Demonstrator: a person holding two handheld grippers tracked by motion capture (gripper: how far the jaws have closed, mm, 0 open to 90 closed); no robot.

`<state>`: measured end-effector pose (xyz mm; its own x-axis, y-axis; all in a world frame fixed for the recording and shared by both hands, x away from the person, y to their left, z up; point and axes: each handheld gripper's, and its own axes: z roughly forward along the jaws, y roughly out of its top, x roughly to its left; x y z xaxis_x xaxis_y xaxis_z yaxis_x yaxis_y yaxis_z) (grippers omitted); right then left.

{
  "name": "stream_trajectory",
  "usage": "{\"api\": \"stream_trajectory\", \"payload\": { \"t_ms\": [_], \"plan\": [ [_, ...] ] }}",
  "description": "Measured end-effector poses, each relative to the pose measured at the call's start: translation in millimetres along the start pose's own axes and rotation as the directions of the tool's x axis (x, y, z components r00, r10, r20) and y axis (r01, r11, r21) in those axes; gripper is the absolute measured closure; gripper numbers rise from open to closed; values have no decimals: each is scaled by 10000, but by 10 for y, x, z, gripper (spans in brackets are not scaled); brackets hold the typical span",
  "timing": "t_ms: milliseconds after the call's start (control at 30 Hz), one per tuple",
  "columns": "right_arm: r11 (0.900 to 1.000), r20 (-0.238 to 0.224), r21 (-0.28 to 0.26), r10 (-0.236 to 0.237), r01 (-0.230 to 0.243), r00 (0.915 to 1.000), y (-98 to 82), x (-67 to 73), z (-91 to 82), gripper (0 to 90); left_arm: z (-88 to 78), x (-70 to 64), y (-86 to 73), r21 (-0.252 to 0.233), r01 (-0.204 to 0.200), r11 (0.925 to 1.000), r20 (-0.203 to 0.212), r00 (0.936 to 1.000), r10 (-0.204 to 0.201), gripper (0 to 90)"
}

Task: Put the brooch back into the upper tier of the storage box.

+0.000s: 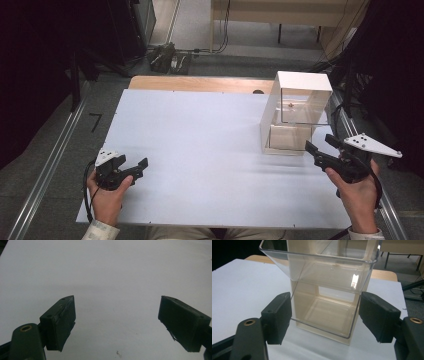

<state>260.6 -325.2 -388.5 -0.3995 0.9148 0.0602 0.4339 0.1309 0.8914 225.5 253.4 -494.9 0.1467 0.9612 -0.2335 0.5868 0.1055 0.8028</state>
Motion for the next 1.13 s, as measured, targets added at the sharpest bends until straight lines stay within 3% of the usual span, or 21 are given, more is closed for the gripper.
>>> {"api": "stream_trajectory", "payload": {
  "t_ms": [567,1133],
  "plan": [
    [9990,71,428,147,-150,9999,-345,-125,45,219,-7,-5,2,-58,-59,10000,-53,10000,58,156],
    [9964,683,710,415,-463,9968,-622,-297,48,182,-7,-16,2,-54,-107,9999,-98,9999,106,156]
  ]
}}
